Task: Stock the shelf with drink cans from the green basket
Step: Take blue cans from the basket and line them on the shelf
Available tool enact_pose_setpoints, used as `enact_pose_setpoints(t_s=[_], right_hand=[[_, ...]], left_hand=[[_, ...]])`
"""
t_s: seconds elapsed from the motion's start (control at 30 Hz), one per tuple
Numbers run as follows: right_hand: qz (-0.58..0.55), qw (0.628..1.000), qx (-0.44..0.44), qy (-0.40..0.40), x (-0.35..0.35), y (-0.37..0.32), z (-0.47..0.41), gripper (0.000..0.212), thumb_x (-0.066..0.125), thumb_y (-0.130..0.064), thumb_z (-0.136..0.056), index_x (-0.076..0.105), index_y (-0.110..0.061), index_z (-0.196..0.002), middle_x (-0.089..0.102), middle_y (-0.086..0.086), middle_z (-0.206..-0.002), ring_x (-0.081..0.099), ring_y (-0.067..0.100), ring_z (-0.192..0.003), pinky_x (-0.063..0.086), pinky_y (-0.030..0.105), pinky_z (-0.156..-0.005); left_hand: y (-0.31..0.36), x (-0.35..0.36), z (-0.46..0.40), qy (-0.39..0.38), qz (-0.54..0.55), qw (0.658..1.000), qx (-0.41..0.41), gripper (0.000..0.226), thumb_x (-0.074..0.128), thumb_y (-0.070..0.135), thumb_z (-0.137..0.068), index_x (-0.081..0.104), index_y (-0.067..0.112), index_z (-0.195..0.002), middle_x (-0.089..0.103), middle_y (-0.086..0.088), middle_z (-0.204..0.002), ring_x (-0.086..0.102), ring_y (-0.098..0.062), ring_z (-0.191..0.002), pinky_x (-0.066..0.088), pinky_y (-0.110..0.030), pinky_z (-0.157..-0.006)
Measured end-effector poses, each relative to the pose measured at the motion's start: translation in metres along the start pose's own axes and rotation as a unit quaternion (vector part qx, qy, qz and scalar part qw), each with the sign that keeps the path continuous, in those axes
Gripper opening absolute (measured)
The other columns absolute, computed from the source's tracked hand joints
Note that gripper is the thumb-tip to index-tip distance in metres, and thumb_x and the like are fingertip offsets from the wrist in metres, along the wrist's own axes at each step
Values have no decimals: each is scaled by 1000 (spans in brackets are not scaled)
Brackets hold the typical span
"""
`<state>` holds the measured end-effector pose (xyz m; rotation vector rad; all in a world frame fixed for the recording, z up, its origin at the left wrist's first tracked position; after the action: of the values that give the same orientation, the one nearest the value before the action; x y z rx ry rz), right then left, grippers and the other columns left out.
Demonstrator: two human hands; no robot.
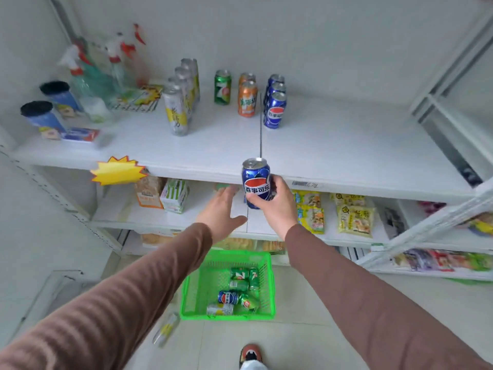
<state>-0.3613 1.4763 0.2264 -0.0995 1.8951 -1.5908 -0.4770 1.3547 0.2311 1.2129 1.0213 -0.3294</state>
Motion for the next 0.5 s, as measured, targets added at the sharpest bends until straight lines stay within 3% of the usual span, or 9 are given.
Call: enact_pose_setpoints(t_s=[0.2,0.3,0.5], right_hand=[[-27,1000,-1,6,-37,3,-51,55,88,-28,-68,58,-24,-114,70,-9,-105,68,8,-95,57,37,-89],[-45,999,5,-12,-40,23,-82,59,89,-19,-70,57,-20,-119,70,-2,-112,68,12,-102,56,41,-94],[-45,998,3,-47,-43,49,-142,64,85,-23,-75,55,-20,-131,64,6,-124,66,20,-110,55,45,-97]], left_hand=[[37,0,-52,20,5,999,25,73,73,27,-78,37,13,-141,47,-7,-137,48,-23,-124,38,-30,-103],[41,10,-81,17,3,1000,10,74,74,26,-78,37,14,-141,47,-7,-138,48,-21,-124,40,-33,-104],[45,25,-142,27,1,999,-26,70,72,26,-79,38,18,-140,49,-5,-136,50,-22,-119,43,-35,-102]])
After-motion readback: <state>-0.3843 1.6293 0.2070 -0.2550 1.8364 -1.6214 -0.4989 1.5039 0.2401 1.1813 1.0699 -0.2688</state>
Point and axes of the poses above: each hand's wrist, its own z-axis away from the middle knuckle, its own x-axis out of the palm, y = z × x, the point moved 5 cm from there along -z, towards the middle knuckle
